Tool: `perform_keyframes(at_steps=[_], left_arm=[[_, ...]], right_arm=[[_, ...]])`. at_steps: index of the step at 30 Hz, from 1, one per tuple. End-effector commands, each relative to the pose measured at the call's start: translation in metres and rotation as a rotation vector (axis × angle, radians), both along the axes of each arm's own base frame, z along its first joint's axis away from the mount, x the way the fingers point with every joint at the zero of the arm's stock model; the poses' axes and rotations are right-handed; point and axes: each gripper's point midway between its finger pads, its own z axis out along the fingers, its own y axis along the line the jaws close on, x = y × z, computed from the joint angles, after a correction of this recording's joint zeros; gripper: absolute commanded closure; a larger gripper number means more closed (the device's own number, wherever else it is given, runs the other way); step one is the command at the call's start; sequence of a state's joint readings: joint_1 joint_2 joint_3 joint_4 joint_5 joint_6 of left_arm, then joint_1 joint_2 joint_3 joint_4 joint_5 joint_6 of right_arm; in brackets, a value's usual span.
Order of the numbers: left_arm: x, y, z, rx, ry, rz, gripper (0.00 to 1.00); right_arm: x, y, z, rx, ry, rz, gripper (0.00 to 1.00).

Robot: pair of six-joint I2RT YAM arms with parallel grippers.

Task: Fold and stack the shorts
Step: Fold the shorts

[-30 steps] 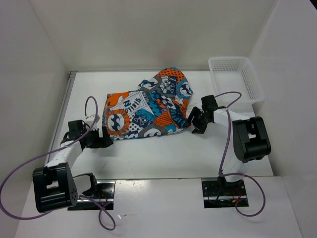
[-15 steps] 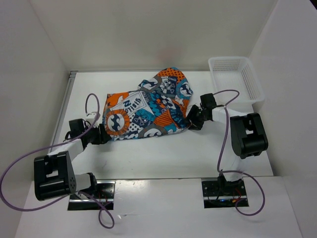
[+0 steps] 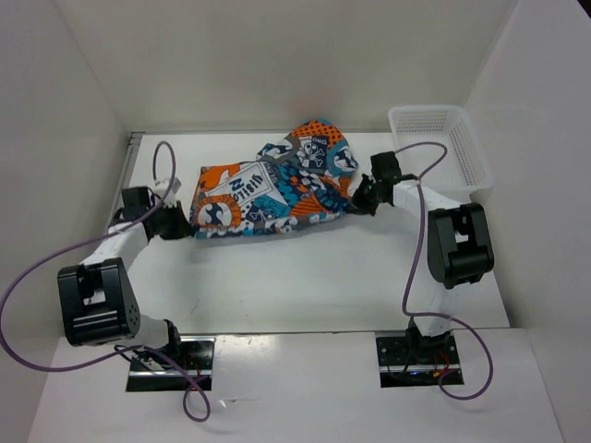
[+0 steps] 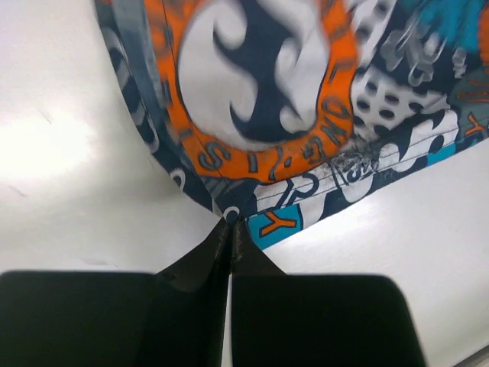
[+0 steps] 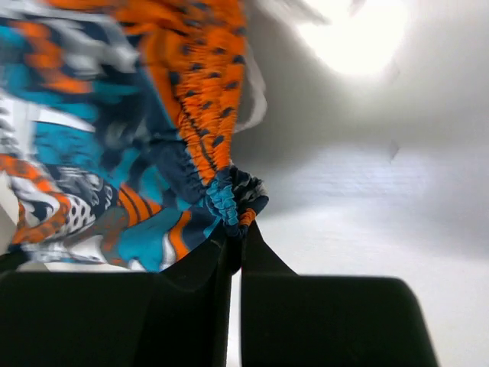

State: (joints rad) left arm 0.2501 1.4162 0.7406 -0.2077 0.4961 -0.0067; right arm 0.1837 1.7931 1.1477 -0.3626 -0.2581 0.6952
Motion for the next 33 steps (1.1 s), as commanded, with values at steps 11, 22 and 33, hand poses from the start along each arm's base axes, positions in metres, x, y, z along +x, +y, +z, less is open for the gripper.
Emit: perform_keyframes(at_steps=[11,22,33], left_arm=[[0.098,0.032,0.355,0.162,-0.828,-0.078,1.0],[-0.008,0.014,0.582,0.405,-1.347,-0.085,1.0],[-0.103,-0.016,0.695,0.553,-1.662,-0.046,1.0]], right_arm=[[0.045,-0.01,0.278,-0.098,-0.561,0.038,1.0],[-0.078,-0.019,0.468,-0.052,-0.97,0.066,1.0],[-0.185,-0.044,0.545,0.015,-1.113,0.04,1.0]])
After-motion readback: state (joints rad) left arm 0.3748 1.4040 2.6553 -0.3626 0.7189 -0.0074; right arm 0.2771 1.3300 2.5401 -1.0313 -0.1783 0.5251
